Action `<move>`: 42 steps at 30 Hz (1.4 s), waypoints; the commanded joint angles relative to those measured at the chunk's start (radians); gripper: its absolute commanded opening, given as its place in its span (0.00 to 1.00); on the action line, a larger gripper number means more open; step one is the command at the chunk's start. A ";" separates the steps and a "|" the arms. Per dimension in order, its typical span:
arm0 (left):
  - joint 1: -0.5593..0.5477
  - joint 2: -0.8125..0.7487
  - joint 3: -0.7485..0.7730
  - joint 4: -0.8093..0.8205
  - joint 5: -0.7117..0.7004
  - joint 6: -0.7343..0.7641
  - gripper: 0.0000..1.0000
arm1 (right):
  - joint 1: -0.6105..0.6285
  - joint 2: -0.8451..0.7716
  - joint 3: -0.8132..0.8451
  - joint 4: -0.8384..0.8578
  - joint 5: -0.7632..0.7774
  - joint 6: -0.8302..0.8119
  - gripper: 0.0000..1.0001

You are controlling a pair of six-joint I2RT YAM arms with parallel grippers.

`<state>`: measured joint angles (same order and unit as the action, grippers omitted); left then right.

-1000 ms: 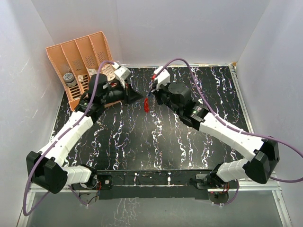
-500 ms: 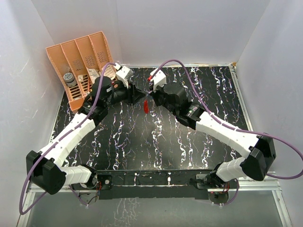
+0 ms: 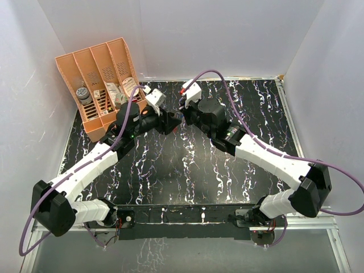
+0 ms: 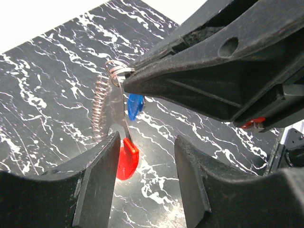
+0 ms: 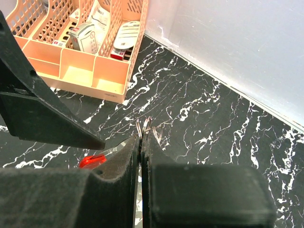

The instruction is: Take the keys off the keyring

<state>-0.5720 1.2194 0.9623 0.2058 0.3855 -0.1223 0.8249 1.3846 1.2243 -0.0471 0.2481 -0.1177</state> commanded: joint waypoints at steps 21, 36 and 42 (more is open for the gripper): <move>-0.063 0.025 -0.030 0.174 -0.183 0.094 0.32 | 0.017 -0.089 0.038 0.085 -0.027 0.048 0.00; -0.066 -0.021 -0.096 0.316 -0.223 0.137 0.00 | 0.020 -0.110 0.018 0.080 -0.035 0.065 0.00; -0.068 -0.041 -0.002 0.134 -0.275 0.271 0.00 | 0.021 -0.113 -0.008 0.104 -0.011 0.052 0.03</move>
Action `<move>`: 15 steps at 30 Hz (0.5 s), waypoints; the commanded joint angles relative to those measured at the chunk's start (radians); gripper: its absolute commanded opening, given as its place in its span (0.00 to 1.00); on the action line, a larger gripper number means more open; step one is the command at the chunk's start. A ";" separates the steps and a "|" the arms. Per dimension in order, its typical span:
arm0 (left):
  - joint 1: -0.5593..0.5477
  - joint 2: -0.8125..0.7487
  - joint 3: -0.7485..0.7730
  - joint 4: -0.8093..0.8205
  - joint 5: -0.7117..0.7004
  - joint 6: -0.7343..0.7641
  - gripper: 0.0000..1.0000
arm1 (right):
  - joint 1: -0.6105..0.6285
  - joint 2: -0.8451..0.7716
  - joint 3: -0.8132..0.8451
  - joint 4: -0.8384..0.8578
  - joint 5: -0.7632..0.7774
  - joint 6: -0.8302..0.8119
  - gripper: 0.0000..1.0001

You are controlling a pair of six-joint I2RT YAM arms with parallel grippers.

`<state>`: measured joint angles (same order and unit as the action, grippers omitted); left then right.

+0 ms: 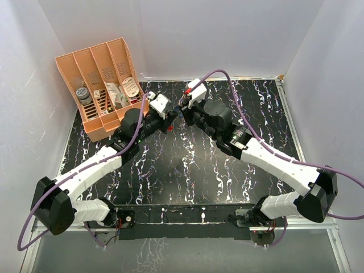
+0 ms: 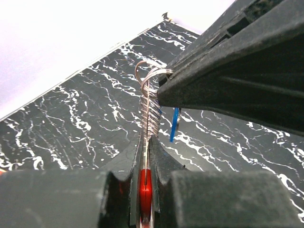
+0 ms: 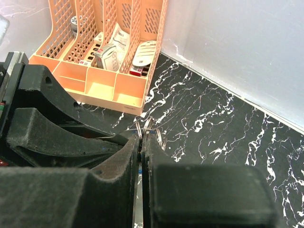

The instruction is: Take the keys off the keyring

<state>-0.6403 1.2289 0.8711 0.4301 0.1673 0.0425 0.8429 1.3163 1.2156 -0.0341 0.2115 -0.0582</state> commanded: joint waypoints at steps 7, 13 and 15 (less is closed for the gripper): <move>-0.001 -0.040 0.244 -0.369 -0.097 0.287 0.00 | 0.003 -0.091 -0.059 0.149 0.068 -0.036 0.22; -0.006 -0.034 0.310 -0.472 -0.175 0.384 0.00 | 0.002 -0.153 -0.178 0.261 0.034 -0.030 0.40; -0.009 -0.031 0.324 -0.487 -0.178 0.396 0.00 | 0.002 -0.174 -0.243 0.342 -0.001 -0.022 0.45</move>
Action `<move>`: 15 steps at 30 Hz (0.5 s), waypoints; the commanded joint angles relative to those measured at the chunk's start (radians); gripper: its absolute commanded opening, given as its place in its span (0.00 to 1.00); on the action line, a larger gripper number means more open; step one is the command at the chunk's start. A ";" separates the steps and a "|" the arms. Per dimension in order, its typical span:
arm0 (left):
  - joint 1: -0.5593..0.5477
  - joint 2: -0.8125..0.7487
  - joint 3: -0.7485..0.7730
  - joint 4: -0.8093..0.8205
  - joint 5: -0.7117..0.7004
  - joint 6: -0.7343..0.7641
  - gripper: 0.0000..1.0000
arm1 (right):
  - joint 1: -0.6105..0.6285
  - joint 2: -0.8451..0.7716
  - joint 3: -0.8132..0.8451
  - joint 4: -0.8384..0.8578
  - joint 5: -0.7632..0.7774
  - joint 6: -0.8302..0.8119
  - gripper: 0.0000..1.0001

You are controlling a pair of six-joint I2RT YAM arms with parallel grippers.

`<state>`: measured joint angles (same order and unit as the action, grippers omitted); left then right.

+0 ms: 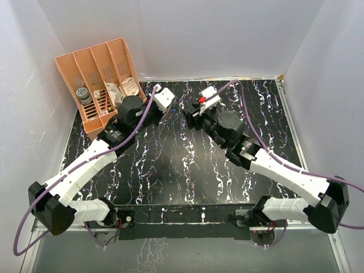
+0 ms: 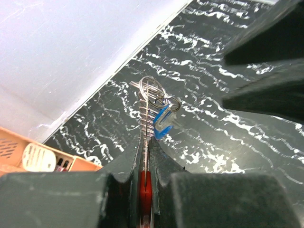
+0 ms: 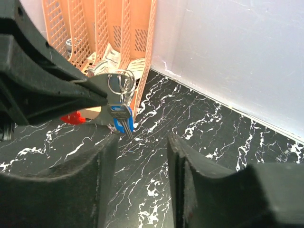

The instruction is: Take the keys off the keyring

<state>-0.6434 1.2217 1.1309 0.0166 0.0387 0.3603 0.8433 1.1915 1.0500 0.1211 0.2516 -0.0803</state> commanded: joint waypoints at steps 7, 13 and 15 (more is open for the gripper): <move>-0.024 -0.031 0.099 -0.090 -0.006 0.091 0.00 | 0.002 -0.067 -0.289 0.519 -0.191 0.005 0.58; -0.033 -0.066 0.099 -0.093 0.033 0.078 0.00 | 0.002 -0.030 -0.340 0.676 -0.243 0.004 0.58; -0.035 -0.072 0.096 -0.097 0.033 0.075 0.00 | 0.002 -0.024 -0.351 0.723 -0.246 0.006 0.58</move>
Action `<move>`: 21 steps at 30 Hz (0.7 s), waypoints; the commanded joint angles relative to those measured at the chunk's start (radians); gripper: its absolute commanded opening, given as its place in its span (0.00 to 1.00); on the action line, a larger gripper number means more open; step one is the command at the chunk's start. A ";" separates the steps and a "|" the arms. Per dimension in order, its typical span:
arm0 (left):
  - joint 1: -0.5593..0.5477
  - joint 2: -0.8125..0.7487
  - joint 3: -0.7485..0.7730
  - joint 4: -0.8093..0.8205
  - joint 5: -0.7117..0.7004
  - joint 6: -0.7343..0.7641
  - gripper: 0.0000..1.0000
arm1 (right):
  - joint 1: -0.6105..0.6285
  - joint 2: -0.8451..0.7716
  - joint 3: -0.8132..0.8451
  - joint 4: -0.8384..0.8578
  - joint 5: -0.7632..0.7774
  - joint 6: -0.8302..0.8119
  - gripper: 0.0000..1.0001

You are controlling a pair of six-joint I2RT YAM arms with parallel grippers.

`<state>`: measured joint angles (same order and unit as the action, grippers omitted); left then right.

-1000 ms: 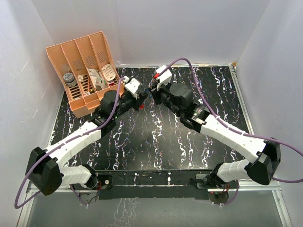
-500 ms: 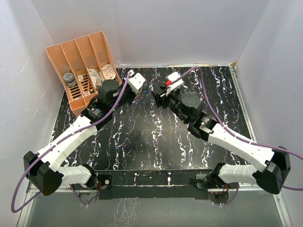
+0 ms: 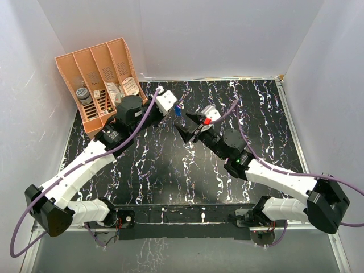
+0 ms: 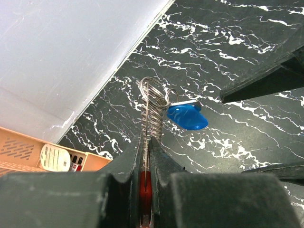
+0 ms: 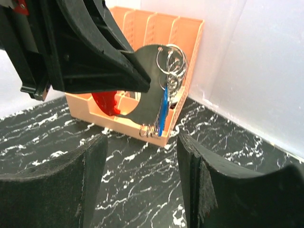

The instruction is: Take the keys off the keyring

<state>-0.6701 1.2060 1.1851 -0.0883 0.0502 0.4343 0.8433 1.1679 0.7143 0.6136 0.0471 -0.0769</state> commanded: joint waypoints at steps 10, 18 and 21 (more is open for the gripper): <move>-0.021 -0.067 0.034 0.005 0.033 -0.021 0.00 | 0.002 0.076 0.040 0.273 0.001 -0.015 0.58; -0.031 -0.069 0.034 0.009 0.030 -0.024 0.00 | 0.002 0.116 0.066 0.295 0.033 -0.040 0.52; -0.034 -0.069 0.034 0.009 0.028 -0.026 0.00 | 0.002 0.121 0.074 0.299 0.044 -0.054 0.51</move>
<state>-0.6960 1.1763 1.1851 -0.0994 0.0715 0.4168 0.8436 1.2854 0.7315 0.8272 0.0589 -0.0967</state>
